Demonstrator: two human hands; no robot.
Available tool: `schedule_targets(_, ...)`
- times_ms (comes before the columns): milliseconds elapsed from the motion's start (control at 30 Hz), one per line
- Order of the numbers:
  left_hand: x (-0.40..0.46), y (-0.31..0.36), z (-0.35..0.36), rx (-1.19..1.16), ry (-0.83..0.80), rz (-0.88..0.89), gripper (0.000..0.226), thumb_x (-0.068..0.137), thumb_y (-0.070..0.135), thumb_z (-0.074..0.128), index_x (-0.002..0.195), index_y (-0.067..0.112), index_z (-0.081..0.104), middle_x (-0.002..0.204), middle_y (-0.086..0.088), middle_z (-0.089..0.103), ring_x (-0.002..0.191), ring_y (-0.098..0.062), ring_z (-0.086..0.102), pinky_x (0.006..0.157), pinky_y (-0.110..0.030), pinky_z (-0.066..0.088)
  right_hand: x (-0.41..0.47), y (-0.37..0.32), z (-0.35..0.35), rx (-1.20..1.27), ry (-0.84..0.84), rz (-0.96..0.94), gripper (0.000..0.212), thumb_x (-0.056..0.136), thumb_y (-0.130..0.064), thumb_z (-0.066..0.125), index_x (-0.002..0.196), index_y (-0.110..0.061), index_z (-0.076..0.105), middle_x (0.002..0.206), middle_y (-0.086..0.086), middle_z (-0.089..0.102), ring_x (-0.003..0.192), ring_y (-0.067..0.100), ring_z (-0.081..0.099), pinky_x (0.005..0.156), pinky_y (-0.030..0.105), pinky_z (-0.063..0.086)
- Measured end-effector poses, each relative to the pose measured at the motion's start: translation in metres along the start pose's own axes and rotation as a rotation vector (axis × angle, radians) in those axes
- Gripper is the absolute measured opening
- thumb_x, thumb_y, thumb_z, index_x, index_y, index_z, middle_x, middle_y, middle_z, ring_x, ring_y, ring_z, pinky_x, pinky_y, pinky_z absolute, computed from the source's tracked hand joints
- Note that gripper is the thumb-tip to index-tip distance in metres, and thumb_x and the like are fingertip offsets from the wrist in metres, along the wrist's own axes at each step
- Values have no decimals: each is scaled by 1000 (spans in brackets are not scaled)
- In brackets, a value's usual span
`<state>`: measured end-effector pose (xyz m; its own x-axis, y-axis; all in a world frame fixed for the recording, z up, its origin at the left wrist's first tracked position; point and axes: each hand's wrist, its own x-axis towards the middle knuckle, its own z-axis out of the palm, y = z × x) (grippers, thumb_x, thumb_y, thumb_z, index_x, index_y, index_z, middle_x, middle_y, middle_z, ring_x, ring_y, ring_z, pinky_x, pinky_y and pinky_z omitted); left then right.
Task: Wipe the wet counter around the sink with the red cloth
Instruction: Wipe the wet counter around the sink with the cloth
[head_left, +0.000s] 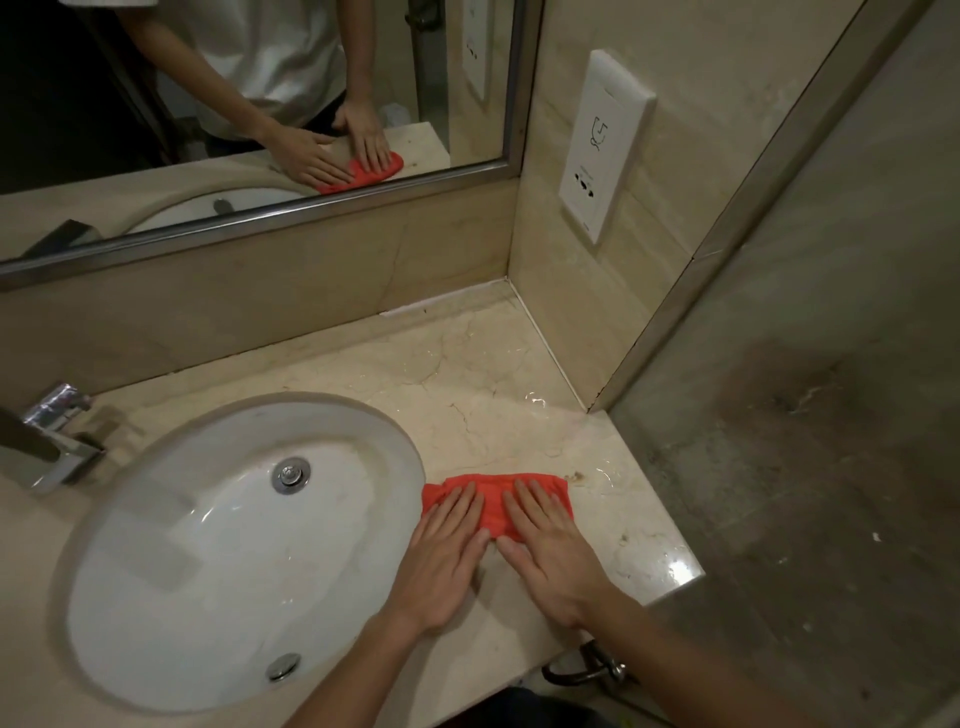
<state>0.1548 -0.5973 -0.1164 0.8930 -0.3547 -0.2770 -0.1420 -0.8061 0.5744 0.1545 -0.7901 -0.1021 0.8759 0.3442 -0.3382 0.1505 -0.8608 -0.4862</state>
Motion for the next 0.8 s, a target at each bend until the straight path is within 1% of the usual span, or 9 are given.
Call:
schedule_targets(167,47,-14,-19,160,23,-25,89,80,69,-29,155,27,-9,163,10,-14,147,-5,-20,123,-36,-3,51,-3,-21,-31,16,-3,92,84,-81,-15,158,-27,-5,165,-7,-14,150,9,-22,125,38,-8)
schedule_targets(233,65,-18,-27,171,52,-48,89,79,69,-30,155,26,-10,163,8,-15,147,-6,-21,123,-35,-6,75,-3,-31,-53,5,-14,88,85,-78,-13,156,-28,-9,163,-7,-18,149,10,-24,124,36,-12)
schedule_targets(333,76,-14,-34,133,90,-81,87,81,68,-27,154,24,-11,161,9,-18,146,-6,-23,122,-34,-9,101,1,-42,-80,8,-59,86,88,-75,-10,158,-26,-5,165,-5,-14,150,9,-22,124,37,-11)
schedule_targets(400,66,-5,-32,91,102,-110,82,83,66,-21,154,25,-12,158,11,-23,143,-4,-30,121,-31,-14,99,6,-39,-97,-6,-87,87,88,-76,-12,158,-25,-4,166,-4,-12,150,9,-22,125,40,-7)
schedule_targets(433,58,0,-29,72,103,-123,82,82,66,-22,153,26,-14,156,12,-27,140,-2,-33,119,-29,-17,91,7,-35,-92,-11,-92,86,88,-76,-13,158,-27,-5,166,-6,-13,150,8,-22,125,41,-6)
schedule_targets(533,33,11,-16,55,79,-163,87,74,69,-33,150,30,-20,151,18,-34,136,2,-38,116,-25,-21,64,8,-23,-30,-27,-99,81,90,-75,-13,158,-32,-5,165,-12,-15,149,3,-23,126,41,-4)
schedule_targets(600,32,6,-14,54,82,-175,86,76,68,-33,151,30,-18,152,19,-32,138,3,-36,116,-25,-21,65,7,-27,-29,-50,-112,85,87,-76,-18,158,-32,-3,165,-13,-14,147,0,-24,125,39,-6)
schedule_targets(667,44,-2,-20,51,95,-182,84,78,69,-29,152,29,-17,154,17,-30,139,2,-34,118,-26,-19,82,4,-35,-54,-55,-141,87,85,-76,-20,158,-31,-2,165,-13,-13,147,-1,-25,125,38,-7)
schedule_targets(800,87,-28,-52,98,125,-195,78,82,61,-17,152,27,-13,157,12,-23,144,-4,-27,119,-29,-16,140,-5,-42,-77,-33,-163,89,86,-76,-18,159,-29,0,165,-8,-11,151,8,-19,125,42,-6)
